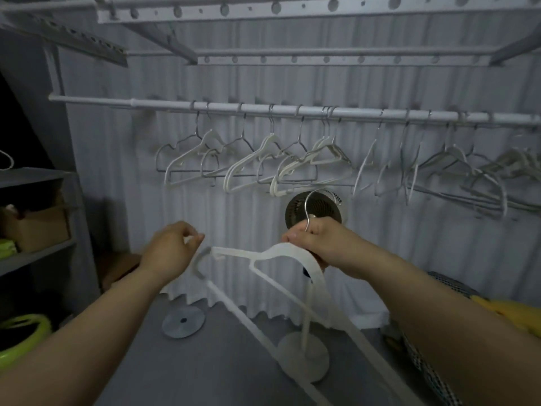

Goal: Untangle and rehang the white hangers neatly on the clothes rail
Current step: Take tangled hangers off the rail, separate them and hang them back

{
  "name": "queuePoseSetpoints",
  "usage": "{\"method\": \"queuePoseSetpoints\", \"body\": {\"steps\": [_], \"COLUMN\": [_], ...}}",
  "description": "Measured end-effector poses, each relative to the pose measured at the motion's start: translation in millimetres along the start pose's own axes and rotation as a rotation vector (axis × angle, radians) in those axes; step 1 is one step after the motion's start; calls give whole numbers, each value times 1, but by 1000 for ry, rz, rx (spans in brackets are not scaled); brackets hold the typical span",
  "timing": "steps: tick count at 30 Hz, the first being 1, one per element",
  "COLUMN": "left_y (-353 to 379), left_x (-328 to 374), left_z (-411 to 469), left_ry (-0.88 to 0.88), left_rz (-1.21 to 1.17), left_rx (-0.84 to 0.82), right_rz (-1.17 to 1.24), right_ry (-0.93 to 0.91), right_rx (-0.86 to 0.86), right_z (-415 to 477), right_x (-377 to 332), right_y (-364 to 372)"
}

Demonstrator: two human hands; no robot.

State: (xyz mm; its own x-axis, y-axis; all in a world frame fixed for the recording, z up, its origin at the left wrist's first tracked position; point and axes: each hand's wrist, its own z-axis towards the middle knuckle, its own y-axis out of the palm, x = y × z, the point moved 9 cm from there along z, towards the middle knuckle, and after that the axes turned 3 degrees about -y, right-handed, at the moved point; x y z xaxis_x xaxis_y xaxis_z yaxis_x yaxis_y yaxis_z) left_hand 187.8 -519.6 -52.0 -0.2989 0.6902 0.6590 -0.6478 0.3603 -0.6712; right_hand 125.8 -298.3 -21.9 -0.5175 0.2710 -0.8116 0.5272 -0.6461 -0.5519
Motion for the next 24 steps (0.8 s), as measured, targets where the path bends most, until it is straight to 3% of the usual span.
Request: {"method": "queuePoseSetpoints", "body": {"steps": [3, 7, 10, 12, 15, 21, 24], "left_y": [18, 50, 60, 64, 75, 97, 114], "left_x": [21, 75, 108, 124, 138, 155, 163], "left_z": [-15, -66, -93, -102, -96, -62, -45], "left_ry": [44, 61, 138, 227, 311, 235, 207], "left_rz": [-117, -395, -354, -255, -113, -149, -126], "left_rx": [-147, -643, -819, -821, -692, -609, -584], "right_rz": [10, -5, -70, -75, -79, -357, -361], "right_ry": [82, 124, 129, 137, 145, 183, 160], "right_rx": [34, 136, 180, 203, 241, 337, 525], "right_z": [0, 4, 8, 10, 14, 12, 12], "right_x": [6, 12, 14, 17, 22, 37, 43], "right_y": [-3, -15, -26, -33, -44, -98, -151]}}
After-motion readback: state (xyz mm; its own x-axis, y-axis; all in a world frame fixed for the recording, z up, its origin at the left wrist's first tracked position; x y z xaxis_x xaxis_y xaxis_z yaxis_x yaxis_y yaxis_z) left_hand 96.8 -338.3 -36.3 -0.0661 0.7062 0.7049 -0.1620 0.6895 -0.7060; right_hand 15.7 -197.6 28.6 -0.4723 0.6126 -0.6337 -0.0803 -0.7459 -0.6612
